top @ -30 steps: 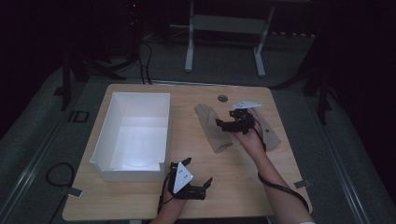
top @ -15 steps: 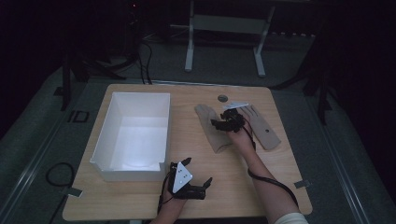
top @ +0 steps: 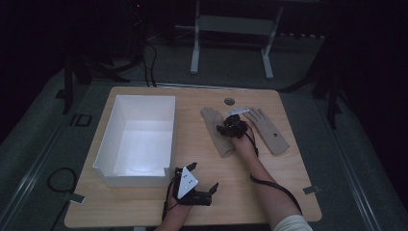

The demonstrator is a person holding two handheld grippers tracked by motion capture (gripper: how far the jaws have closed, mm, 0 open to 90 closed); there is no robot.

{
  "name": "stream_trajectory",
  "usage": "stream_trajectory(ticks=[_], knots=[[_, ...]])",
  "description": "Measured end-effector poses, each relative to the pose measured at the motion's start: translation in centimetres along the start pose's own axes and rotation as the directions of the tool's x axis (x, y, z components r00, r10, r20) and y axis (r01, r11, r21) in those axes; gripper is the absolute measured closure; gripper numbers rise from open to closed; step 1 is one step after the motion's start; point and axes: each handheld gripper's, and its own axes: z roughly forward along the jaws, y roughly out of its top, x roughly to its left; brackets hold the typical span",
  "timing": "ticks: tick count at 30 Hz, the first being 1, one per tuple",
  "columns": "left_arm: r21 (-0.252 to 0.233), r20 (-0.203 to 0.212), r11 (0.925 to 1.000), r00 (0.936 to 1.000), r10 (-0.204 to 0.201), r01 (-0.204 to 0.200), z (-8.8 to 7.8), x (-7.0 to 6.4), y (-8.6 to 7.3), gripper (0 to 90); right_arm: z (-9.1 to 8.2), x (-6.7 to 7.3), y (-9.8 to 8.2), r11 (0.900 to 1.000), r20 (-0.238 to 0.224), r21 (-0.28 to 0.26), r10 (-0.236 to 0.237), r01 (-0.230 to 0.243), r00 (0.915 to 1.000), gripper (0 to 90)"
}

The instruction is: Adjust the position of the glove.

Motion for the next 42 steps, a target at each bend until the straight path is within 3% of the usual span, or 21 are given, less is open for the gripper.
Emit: stream_trajectory(ticks=[5, 9, 12, 17, 18, 21, 22, 24, 27, 28, 29, 30, 33, 34, 39, 41, 42], knots=[[0.000, 0.001, 1.0000, 1.0000, -0.001, 0.001, 0.0, 0.0, 0.0, 0.2, 0.5, 0.2, -0.5, 1.000, 0.005, 0.000, -0.012, 0.012, 0.9999, 59.6], [0.000, 0.007, 1.0000, 1.0000, -0.006, 0.006, 0.0, 0.1, 0.0, 0.2, 0.5, 0.4, -0.6, 1.000, 0.001, -0.006, -0.019, 0.019, 0.9998, 70.1], [-0.001, 0.008, 1.0000, 0.9999, -0.010, 0.010, 0.0, 0.1, 0.0, 0.2, 0.4, 0.8, -0.5, 1.000, 0.009, -0.003, 0.003, -0.003, 1.0000, 78.9], [0.001, 0.007, 1.0000, 0.9999, -0.008, 0.008, 0.0, 0.1, 0.0, 0.2, -0.2, 0.9, -0.3, 0.998, 0.010, -0.012, 0.059, -0.059, 0.9982, 80.9], [0.001, 0.006, 1.0000, 0.9999, -0.008, 0.008, 0.0, 0.1, 0.0, 0.2, -0.9, 1.0, -0.1, 0.995, 0.013, -0.034, 0.090, -0.090, 0.9958, 81.4], [0.001, 0.006, 1.0000, 1.0000, -0.007, 0.007, 0.0, 0.1, 0.0, 0.2, -1.9, 1.0, 0.3, 0.992, 0.020, -0.059, 0.112, -0.111, 0.9935, 81.5], [0.000, 0.010, 1.0000, 0.9999, -0.007, 0.007, 0.0, 0.1, 0.0, 0.2, -3.0, 1.0, 0.6, 0.987, 0.020, -0.086, 0.141, -0.139, 0.9898, 81.4], [-0.001, 0.011, 1.0000, 0.9999, -0.008, 0.008, 0.0, 0.1, 0.0, 0.2, -3.6, 1.0, 0.8, 0.984, 0.018, -0.096, 0.155, -0.153, 0.9878, 81.4], [0.001, 0.011, 0.9999, 0.9998, -0.015, 0.015, 0.0, 0.2, 0.0, 0.2, -5.3, 1.4, 1.1, 0.976, 0.017, -0.126, 0.179, -0.175, 0.9837, 81.4], [0.001, 0.010, 0.9999, 0.9999, -0.013, 0.013, 0.0, 0.2, 0.0, 0.2, -6.6, 1.8, 1.2, 0.971, 0.031, -0.152, 0.190, -0.183, 0.9814, 81.4], [0.001, 0.010, 0.9999, 0.9999, -0.013, 0.013, 0.0, 0.2, 0.0, 0.2, -6.6, 1.8, 1.2, 0.971, 0.031, -0.152, 0.190, -0.183, 0.9814, 81.4], [0.001, 0.009, 0.9999, 0.9999, -0.011, 0.011, 0.0, 0.2, 0.0, 0.2, -7.9, 2.0, 1.3, 0.966, 0.038, -0.173, 0.200, -0.191, 0.9790, 81.4], [0.001, 0.008, 1.0000, 1.0000, -0.006, 0.006, 0.0, 0.1, 0.0, 0.2, -9.1, 2.2, 1.3, 0.958, 0.040, -0.194, 0.220, -0.209, 0.9746, 81.4], [0.001, 0.007, 1.0000, 1.0000, -0.004, 0.004, 0.0, 0.1, 0.0, 0.2, -10.3, 2.5, 1.1, 0.956, 0.061, -0.207, 0.223, -0.206, 0.9729, 81.4], [0.000, 0.007, 1.0000, 1.0000, -0.006, 0.006, 0.0, 0.1, 0.0, 0.2, -12.3, 3.0, 0.4, 0.944, 0.074, -0.227, 0.261, -0.239, 0.9625, 81.4], [0.003, 0.005, 1.0000, 1.0000, -0.002, 0.002, 0.0, 0.0, 0.0, 0.2, -12.9, 3.5, -0.1, 0.948, 0.090, -0.219, 0.253, -0.229, 0.9632, 81.4], [0.004, 0.005, 1.0000, 1.0000, 0.003, -0.003, 0.0, 0.0, 0.0, 0.2, -13.3, 3.8, -0.9, 0.942, 0.087, -0.219, 0.277, -0.252, 0.9571, 81.3]])
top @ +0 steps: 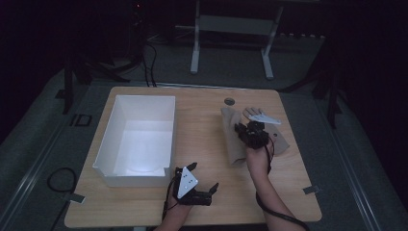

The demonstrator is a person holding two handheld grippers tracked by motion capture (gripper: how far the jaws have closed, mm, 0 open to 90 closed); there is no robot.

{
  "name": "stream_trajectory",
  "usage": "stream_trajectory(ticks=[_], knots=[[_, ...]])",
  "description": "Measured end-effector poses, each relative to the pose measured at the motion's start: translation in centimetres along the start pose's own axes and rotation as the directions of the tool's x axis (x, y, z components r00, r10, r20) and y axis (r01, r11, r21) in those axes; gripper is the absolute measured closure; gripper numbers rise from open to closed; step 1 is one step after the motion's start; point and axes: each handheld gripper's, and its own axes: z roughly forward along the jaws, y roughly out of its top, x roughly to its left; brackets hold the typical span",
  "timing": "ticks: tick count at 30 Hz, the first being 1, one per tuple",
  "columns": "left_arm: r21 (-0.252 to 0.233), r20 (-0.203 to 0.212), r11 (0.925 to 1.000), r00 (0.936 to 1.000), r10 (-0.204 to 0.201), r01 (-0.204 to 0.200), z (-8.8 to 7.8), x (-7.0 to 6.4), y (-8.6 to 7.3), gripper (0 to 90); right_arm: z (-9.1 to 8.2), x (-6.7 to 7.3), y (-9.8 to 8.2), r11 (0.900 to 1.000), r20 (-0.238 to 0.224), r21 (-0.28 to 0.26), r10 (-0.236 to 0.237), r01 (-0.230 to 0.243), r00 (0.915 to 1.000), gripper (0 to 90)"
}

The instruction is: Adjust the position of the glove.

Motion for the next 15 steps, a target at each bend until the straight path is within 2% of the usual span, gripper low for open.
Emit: stream_trajectory(ticks=[3, 4, 8, 9, 12, 15], knots=[[-0.001, 0.000, 1.0000, 1.0000, -0.001, 0.001, 0.0, 0.0, 0.0, 0.2, -0.2, 0.0, -0.4, 1.000, 0.007, 0.007, 0.001, -0.001, 1.0000, 81.3], [-0.001, 0.000, 1.0000, 1.0000, -0.001, 0.001, 0.0, 0.0, 0.0, 0.2, -0.9, -0.2, -1.4, 0.999, -0.004, 0.009, 0.035, -0.035, 0.9994, 81.3], [0.000, 0.000, 1.0000, 1.0000, 0.002, -0.002, 0.0, 0.0, 0.0, 0.2, -1.3, -0.1, -2.4, 1.000, 0.015, 0.014, 0.021, -0.021, 0.9997, 81.2], [0.000, 0.000, 1.0000, 1.0000, 0.003, -0.003, 0.0, 0.0, 0.0, 0.2, -1.5, -0.2, -3.1, 0.999, 0.036, 0.014, 0.029, -0.030, 0.9989, 81.3], [-0.001, 0.000, 1.0000, 1.0000, 0.004, -0.004, 0.0, 0.0, 0.0, 0.2, -1.0, -0.2, -4.1, 0.998, 0.025, 0.030, 0.059, -0.060, 0.9980, 81.1], [-0.001, -0.001, 1.0000, 1.0000, 0.007, -0.007, 0.1, -0.1, 0.0, 0.2, -0.3, -0.1, -4.8, 0.997, 0.017, 0.046, 0.059, -0.060, 0.9981, 80.9]])
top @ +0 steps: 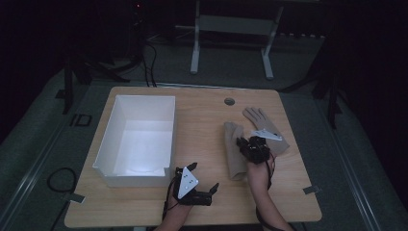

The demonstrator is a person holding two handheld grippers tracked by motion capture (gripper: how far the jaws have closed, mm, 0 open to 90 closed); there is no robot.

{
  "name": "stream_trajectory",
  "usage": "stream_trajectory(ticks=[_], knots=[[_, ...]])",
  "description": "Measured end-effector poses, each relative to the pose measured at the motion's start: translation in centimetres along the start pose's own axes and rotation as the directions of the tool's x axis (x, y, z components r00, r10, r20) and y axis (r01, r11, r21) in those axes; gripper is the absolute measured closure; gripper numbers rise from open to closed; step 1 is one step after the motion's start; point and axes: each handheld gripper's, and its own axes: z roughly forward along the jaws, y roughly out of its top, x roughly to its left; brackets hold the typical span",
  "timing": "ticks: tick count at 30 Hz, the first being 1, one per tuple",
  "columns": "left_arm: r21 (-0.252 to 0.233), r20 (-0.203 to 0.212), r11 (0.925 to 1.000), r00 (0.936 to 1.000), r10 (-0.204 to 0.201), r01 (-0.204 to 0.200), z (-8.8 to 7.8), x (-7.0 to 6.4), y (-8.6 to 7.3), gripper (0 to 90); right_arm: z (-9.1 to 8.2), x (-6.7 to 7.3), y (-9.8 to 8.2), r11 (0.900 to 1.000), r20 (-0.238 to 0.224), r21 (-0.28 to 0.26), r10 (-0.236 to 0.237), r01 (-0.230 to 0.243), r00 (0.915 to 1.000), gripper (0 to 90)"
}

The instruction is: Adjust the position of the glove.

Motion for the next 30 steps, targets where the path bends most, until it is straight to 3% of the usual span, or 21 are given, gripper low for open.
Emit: stream_trajectory(ticks=[1, 6, 12, 19, 20, 22, 24, 27, 30], knots=[[0.000, 0.000, 1.0000, 1.0000, -0.001, 0.001, 0.0, 0.0, 0.0, 0.2, 1.0, 0.2, -0.8, 1.000, 0.021, 0.023, -0.017, 0.016, 0.9996, 80.8], [0.000, 0.001, 1.0000, 1.0000, -0.001, 0.001, 0.0, 0.0, 0.0, 0.2, 2.9, 0.1, -2.3, 0.997, 0.025, 0.075, 0.009, -0.011, 0.9996, 80.6], [-0.001, 0.002, 1.0000, 1.0000, -0.002, 0.002, 0.0, 0.0, 0.0, 0.2, 4.2, 0.2, -3.7, 0.995, 0.033, 0.093, 0.026, -0.029, 0.9991, 75.5], [-0.001, 0.001, 1.0000, 1.0000, 0.000, 0.000, 0.0, 0.0, 0.0, 0.2, 4.4, 0.5, -4.1, 0.997, 0.041, 0.076, 0.000, -0.003, 0.9991, 70.0], [-0.001, 0.002, 1.0000, 1.0000, 0.000, 0.000, 0.0, 0.0, 0.0, 0.2, 4.3, 0.6, -4.1, 0.997, 0.033, 0.071, -0.007, 0.005, 0.9994, 62.9], [-0.001, 0.002, 1.0000, 1.0000, -0.001, 0.001, 0.0, 0.0, 0.0, 0.2, 4.2, 0.6, -4.0, 0.997, 0.031, 0.072, -0.010, 0.008, 0.9995, 59.4], [-0.001, 0.002, 1.0000, 1.0000, -0.001, 0.001, 0.0, 0.0, 0.0, 0.2, 3.7, 0.7, -3.5, 0.996, 0.032, 0.067, -0.063, 0.061, 0.9975, 55.5], [-0.001, 0.003, 1.0000, 1.0000, -0.002, 0.002, 0.0, 0.0, 0.0, 0.2, 3.0, 0.4, -2.9, 0.996, 0.006, 0.035, -0.077, 0.077, 0.9970, 54.8], [-0.001, 0.003, 1.0000, 1.0000, -0.002, 0.002, 0.0, 0.0, 0.0, 0.2, 2.0, -0.2, -1.9, 0.992, 0.002, 0.002, -0.126, 0.126, 0.9921, 55.3]])
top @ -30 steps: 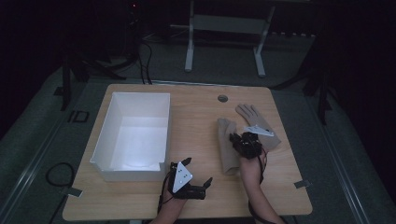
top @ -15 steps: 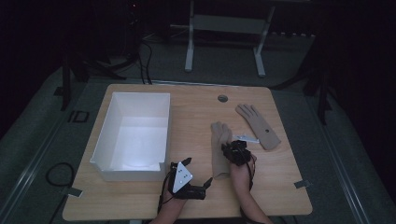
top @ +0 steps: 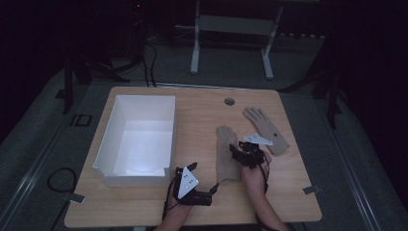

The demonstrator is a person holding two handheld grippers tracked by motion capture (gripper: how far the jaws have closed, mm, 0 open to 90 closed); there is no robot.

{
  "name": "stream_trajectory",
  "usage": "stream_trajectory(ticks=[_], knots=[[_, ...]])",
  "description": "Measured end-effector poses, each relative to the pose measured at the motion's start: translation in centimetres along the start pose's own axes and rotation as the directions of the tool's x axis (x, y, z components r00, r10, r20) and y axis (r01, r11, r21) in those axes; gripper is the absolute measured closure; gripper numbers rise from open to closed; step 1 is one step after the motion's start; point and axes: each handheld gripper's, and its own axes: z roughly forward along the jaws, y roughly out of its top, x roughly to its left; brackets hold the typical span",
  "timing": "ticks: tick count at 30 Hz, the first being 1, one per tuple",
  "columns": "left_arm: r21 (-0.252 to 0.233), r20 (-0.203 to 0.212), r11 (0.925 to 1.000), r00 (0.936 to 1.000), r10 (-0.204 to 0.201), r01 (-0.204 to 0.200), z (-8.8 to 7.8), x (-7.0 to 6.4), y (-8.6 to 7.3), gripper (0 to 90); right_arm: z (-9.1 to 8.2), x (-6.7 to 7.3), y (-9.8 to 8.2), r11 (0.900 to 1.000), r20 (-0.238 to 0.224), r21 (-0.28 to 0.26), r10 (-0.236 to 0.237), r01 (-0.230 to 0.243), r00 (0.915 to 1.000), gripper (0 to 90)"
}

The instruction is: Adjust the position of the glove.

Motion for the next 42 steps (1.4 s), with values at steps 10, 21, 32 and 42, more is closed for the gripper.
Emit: stream_trajectory(ticks=[10, 21, 32, 42], knots=[[0.000, -0.002, 1.0000, 1.0000, -0.008, 0.008, 0.0, 0.1, 0.0, 0.2, -2.1, -3.9, 2.1, 0.996, -0.078, -0.055, -0.071, 0.067, 0.9944, 58.4], [-0.002, -0.006, 0.9999, 0.9999, -0.013, 0.013, 0.0, 0.0, 0.0, 0.2, -3.3, -8.9, 2.4, 0.990, 0.010, -0.036, -0.140, 0.140, 0.9902, 56.3], [-0.002, -0.006, 0.9999, 0.9998, -0.017, 0.017, 0.0, 0.1, 0.0, 0.2, -3.4, -13.5, 2.9, 0.988, 0.037, -0.041, -0.146, 0.148, 0.9886, 55.3], [-0.002, -0.010, 0.9999, 0.9998, -0.017, 0.017, 0.0, 0.1, 0.0, 0.2, -0.2, -16.7, 2.5, 0.994, 0.022, 0.001, -0.111, 0.111, 0.9936, 53.0]])
